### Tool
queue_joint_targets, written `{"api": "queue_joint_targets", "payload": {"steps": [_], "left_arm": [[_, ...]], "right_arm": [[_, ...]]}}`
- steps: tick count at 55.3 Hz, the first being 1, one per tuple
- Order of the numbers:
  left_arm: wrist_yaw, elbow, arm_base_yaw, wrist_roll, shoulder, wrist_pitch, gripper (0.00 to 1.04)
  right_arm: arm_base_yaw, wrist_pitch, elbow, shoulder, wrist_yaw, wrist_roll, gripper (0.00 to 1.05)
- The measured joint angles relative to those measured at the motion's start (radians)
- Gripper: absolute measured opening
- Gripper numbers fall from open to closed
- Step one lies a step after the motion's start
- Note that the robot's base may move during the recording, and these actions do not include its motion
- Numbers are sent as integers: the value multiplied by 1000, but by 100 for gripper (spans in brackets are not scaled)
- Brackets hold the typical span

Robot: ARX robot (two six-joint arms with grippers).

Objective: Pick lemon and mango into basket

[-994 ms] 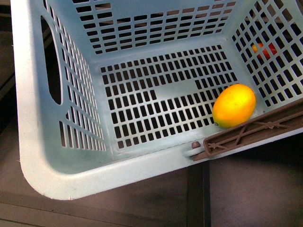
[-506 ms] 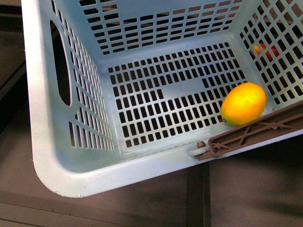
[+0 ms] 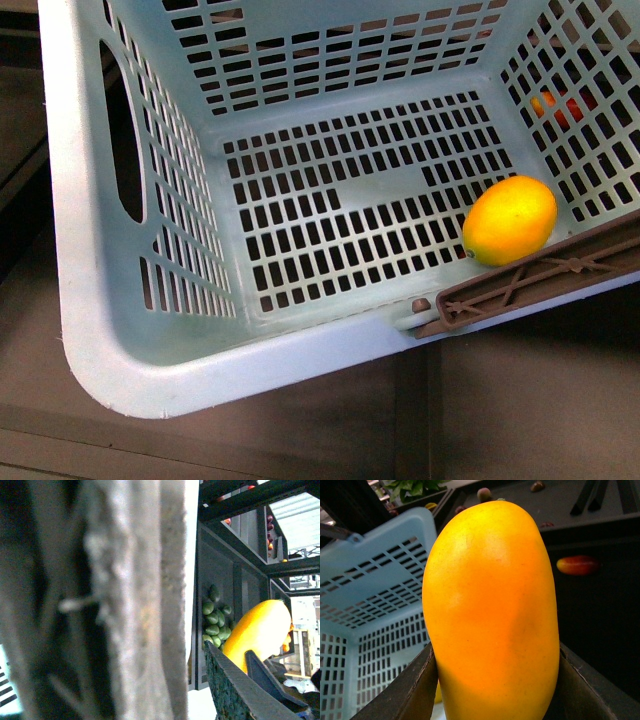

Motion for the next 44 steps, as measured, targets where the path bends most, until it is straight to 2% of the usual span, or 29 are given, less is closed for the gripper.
{"api": "queue_joint_targets", "payload": {"steps": [6,14,29,35,44], "left_arm": [[3,0,0,0,0,0,28],[2,0,0,0,0,0,28],[2,0,0,-1,0,0,28],[1,0,0,0,0,0,28],[2,0,0,0,0,0,28]], "right_arm": [[135,37,0,-50,119,99,57],[401,118,10,-13,309,227,57],[642,187,85,178,516,274,57],[697,174,108,227,565,275,74],[726,141,129,234,603,274,96]]}}
